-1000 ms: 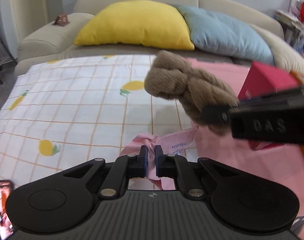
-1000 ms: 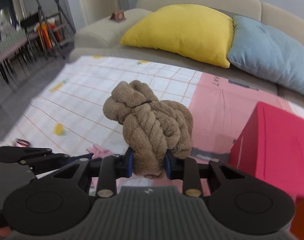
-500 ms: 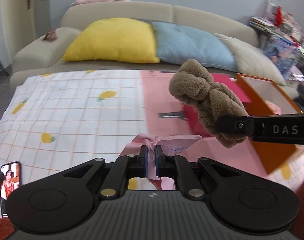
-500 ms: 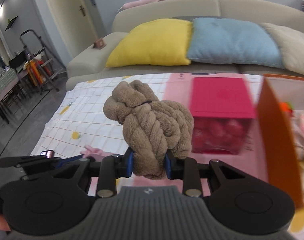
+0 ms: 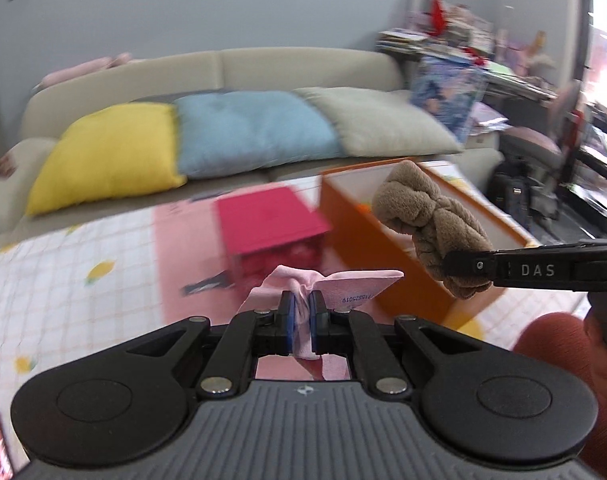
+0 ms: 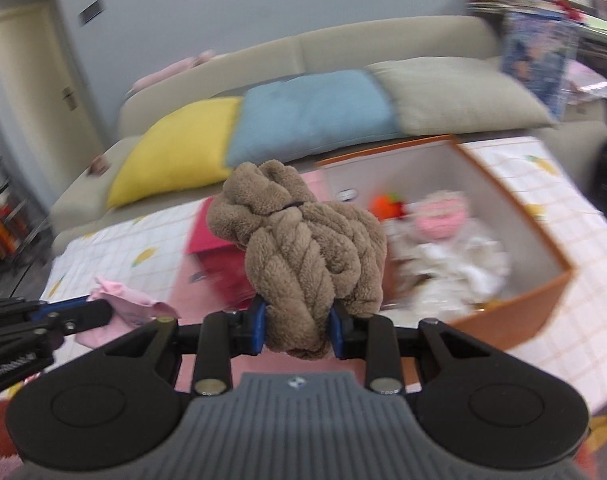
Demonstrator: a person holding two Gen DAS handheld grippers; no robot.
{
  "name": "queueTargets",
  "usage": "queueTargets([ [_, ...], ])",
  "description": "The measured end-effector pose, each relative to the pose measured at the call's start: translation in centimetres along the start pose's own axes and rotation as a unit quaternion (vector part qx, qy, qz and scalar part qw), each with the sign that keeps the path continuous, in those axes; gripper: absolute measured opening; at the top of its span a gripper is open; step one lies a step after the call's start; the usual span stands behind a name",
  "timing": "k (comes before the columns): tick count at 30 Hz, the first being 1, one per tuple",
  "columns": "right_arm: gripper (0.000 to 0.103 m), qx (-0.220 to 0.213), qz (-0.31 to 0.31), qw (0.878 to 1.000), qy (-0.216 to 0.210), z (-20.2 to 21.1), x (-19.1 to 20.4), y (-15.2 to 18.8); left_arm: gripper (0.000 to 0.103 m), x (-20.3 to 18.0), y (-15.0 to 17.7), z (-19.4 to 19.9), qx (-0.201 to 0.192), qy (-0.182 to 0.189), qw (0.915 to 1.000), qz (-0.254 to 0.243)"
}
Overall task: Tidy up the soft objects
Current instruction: 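Carry the pink cloth and brown towel over the orange box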
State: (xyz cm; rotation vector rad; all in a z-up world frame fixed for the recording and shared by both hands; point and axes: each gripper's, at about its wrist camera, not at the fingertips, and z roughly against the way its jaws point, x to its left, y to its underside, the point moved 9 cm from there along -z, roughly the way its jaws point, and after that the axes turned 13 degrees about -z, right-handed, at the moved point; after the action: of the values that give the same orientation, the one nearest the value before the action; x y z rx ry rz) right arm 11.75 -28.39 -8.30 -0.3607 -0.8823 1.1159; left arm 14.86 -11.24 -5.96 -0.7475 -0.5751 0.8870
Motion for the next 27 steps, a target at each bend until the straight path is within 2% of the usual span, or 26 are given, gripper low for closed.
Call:
queueTargets([
  [8, 0.030, -0.046, -0.019, 0.998, 0.045, 0.6, -6.5, -5.9, 0.008, -5.7, -6.9, -4.3, -0.027, 0.044, 0.9956, -0.079],
  [12, 0.031, -0.050, -0.013, 0.998, 0.047, -1.0, -7.6, -8.8, 0.008, -7.4, -10.3, -7.8, -0.032, 0.045, 0.9908, -0.124],
  [18, 0.032, -0.046, 0.000, 0.998, 0.048, -5.0, -8.0, -11.4, 0.008, -7.4, -13.6, -14.2, -0.011, 0.029, 0.9851, -0.169],
  [23, 0.033, -0.016, -0.003, 0.999, 0.040, -9.1, -8.3, -12.1, 0.008, -7.5, -13.5, -19.3, 0.021, 0.026, 0.9681, -0.248],
  [25, 0.033, 0.001, -0.009, 0.999, 0.034, -10.8, -8.4, -12.1, 0.008, -7.2, -13.0, -21.2, 0.038, 0.014, 0.9593, -0.280],
  [27, 0.033, 0.018, -0.019, 0.999, 0.032, -12.6, -8.5, -12.0, 0.008, -6.7, -12.4, -22.8, 0.057, -0.001, 0.9547, -0.292],
])
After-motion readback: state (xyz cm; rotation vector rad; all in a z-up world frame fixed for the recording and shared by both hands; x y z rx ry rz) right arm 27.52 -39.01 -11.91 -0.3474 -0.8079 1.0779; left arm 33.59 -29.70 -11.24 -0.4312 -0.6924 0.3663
